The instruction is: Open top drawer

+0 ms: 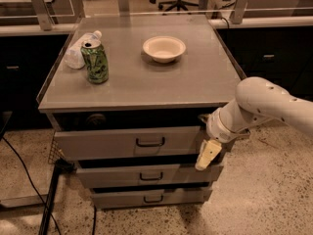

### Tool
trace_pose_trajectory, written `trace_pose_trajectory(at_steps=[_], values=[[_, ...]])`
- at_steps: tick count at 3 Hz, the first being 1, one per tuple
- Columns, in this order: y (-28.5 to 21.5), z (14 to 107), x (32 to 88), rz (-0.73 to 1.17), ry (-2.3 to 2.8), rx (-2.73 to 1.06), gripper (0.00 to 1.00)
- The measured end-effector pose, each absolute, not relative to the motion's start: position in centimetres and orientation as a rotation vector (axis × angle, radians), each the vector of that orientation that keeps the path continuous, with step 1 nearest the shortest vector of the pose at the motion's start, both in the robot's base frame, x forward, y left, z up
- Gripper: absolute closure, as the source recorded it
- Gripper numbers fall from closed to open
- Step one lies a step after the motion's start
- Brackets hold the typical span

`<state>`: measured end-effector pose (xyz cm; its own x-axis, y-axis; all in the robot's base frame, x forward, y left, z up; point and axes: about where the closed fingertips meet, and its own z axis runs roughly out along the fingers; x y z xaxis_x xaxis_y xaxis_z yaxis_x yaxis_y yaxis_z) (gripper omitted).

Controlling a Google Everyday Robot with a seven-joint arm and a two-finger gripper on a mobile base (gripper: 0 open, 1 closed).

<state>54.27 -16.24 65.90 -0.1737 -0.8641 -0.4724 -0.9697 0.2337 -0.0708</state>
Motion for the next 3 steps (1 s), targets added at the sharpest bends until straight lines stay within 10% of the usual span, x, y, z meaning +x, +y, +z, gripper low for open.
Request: trace_pose_trajectory(at_steps=[3], values=[[-17.8,67.0,50.8,0.463,2.190,-1.678,0.00]])
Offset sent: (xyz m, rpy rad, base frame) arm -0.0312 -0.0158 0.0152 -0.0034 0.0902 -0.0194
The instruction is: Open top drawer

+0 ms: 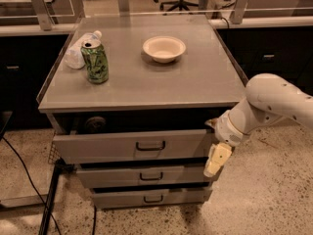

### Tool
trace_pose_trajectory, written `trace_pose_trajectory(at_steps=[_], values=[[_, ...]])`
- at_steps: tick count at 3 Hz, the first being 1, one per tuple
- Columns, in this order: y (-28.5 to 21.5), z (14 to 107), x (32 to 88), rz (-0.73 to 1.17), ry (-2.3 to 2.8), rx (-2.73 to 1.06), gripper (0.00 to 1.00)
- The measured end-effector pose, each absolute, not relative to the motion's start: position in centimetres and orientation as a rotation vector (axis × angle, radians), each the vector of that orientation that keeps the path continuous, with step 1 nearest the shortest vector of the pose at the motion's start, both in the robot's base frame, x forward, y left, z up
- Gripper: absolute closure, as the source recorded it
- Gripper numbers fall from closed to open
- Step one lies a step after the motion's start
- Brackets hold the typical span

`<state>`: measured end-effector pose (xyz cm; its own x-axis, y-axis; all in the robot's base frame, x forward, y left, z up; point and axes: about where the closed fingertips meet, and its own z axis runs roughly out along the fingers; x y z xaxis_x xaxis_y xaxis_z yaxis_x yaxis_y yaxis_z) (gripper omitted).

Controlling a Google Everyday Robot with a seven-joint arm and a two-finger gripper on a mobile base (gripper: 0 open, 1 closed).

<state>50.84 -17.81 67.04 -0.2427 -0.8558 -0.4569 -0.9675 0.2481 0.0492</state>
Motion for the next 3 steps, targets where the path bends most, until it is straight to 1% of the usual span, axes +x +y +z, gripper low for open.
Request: trace_pose_trajectory(at_steps=[3], values=[[-18.5,67.5,48.4,0.642,2.240,-1.685,0.00]])
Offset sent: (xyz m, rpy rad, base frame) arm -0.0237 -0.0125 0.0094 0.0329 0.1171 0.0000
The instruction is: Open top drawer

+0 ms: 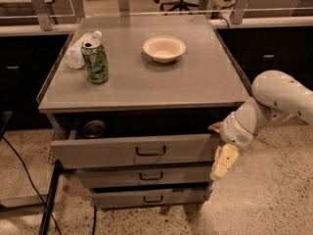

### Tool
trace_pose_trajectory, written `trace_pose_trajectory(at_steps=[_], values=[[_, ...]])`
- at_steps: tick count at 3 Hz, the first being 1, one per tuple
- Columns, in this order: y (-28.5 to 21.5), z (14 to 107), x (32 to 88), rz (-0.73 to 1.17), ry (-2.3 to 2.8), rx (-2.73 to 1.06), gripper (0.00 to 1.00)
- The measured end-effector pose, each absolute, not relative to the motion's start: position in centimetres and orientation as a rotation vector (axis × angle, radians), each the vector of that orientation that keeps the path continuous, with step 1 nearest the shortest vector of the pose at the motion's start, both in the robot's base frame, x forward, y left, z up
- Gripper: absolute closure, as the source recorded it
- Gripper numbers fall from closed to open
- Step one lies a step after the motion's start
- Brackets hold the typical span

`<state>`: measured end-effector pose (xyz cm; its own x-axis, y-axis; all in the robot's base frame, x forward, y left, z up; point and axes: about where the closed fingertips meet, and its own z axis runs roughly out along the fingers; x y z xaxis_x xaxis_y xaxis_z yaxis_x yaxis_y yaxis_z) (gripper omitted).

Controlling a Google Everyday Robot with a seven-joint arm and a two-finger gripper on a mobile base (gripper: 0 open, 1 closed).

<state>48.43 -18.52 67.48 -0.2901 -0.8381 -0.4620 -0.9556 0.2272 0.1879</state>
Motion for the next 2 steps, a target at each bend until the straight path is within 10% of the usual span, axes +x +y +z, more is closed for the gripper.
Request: trace_pose_trajectory(at_steps=[2], values=[[-17.94,67.81,47.47,0.740,2.235,-1.716,0.00]])
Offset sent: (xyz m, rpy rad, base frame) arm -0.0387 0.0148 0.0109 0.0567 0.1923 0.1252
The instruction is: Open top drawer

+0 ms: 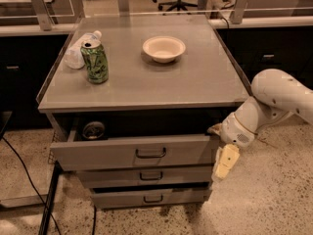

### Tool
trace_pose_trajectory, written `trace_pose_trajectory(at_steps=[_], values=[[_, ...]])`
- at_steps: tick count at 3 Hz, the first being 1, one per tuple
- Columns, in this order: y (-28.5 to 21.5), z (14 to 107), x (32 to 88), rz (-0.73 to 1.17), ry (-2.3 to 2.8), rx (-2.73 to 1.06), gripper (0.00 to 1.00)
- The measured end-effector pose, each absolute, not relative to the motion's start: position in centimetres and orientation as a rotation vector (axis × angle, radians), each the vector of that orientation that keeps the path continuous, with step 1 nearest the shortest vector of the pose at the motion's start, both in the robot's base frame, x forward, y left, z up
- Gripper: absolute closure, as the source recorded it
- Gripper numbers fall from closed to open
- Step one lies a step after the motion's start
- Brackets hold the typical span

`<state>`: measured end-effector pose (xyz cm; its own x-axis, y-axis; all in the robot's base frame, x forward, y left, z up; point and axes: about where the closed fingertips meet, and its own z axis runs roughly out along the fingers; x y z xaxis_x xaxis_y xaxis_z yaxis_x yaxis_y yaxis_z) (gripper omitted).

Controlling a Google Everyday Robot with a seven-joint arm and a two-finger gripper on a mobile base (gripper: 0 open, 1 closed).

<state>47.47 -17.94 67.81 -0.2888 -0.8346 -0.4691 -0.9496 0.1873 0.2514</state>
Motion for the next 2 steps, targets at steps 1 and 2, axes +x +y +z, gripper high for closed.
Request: trace_pose_trajectory(at_steps=[1,2], values=[[-17.0,68.8,45.4,0.872,2.223,-1.802,0.00],[-16.1,69.9,43.9,0.973,2.206,-1.881,0.00]])
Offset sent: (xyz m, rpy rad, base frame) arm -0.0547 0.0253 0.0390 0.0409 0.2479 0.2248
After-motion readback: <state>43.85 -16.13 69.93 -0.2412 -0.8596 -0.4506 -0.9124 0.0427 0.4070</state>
